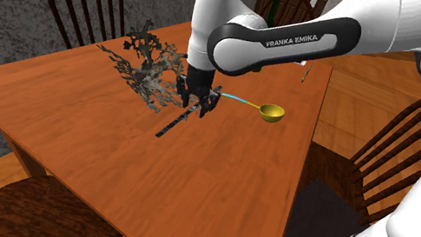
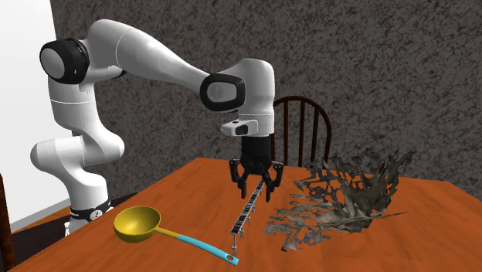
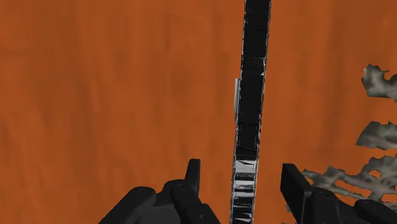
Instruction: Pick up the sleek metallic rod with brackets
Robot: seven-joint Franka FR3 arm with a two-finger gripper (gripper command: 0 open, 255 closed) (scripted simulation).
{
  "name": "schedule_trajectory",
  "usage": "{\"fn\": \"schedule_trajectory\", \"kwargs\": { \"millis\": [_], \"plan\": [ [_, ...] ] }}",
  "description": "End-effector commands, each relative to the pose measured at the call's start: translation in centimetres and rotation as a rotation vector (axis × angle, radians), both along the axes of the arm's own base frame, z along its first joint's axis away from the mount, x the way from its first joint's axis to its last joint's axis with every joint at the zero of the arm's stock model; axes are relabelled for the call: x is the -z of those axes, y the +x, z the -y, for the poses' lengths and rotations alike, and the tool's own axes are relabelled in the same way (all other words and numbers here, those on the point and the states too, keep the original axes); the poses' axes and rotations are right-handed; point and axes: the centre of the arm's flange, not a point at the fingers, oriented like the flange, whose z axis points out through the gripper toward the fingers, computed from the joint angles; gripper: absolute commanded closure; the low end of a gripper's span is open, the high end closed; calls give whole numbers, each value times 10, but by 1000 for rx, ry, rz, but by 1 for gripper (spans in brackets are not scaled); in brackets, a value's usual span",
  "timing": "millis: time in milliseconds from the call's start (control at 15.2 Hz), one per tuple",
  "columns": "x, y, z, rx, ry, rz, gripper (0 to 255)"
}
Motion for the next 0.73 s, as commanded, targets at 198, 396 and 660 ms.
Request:
{"fn": "schedule_trajectory", "kwargs": {
  "millis": [198,396,660],
  "plan": [
    [1,0,0,0,0,0,255],
    [1,0,0,0,0,0,255],
    [-10,1,0,0,0,0,255]
  ]
}}
